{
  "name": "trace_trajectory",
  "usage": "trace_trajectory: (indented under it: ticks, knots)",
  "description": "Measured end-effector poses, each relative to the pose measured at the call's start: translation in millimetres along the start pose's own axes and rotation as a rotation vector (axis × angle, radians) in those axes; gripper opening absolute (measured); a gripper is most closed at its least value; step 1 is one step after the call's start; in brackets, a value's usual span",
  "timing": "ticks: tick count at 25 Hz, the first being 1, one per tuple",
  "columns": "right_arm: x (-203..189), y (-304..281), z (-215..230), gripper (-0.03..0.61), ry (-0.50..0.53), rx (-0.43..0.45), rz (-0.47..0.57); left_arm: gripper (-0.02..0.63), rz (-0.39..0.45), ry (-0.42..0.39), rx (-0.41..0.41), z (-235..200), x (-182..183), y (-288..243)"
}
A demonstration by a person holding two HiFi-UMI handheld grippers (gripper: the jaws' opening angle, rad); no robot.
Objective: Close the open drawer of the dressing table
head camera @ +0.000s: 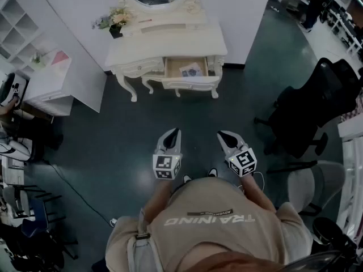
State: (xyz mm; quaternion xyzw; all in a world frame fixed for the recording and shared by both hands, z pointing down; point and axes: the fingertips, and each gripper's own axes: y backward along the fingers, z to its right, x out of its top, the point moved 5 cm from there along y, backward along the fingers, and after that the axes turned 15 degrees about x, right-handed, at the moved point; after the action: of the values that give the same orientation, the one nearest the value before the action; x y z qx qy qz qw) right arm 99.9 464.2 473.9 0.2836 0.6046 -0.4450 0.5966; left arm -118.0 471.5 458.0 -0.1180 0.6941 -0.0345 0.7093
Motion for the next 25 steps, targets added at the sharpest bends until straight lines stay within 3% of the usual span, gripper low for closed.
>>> trace_trajectory:
  ticks: [11,16,20,25]
  knots:
    - [-24,-32,-4,0.005,-0.013,-0.045,-0.017,0.011,-0.089,0.027,-0.052,-35,-53,-22]
    - [-46,-37,12,0.005,-0.097,-0.045,-0.069,0.011,-0.144,0.041,-0.108,-20,-63,-45]
    - [-44,-65,51,0.005,-0.108,0.005,-0.06,0.011,-0.178,0.036,-0.102,-20,-59,-83]
    - [-27,-88,135,0.005,-0.091,0.049,-0.013,0.011,-0.174,0.027,-0.133,2,-35,-152]
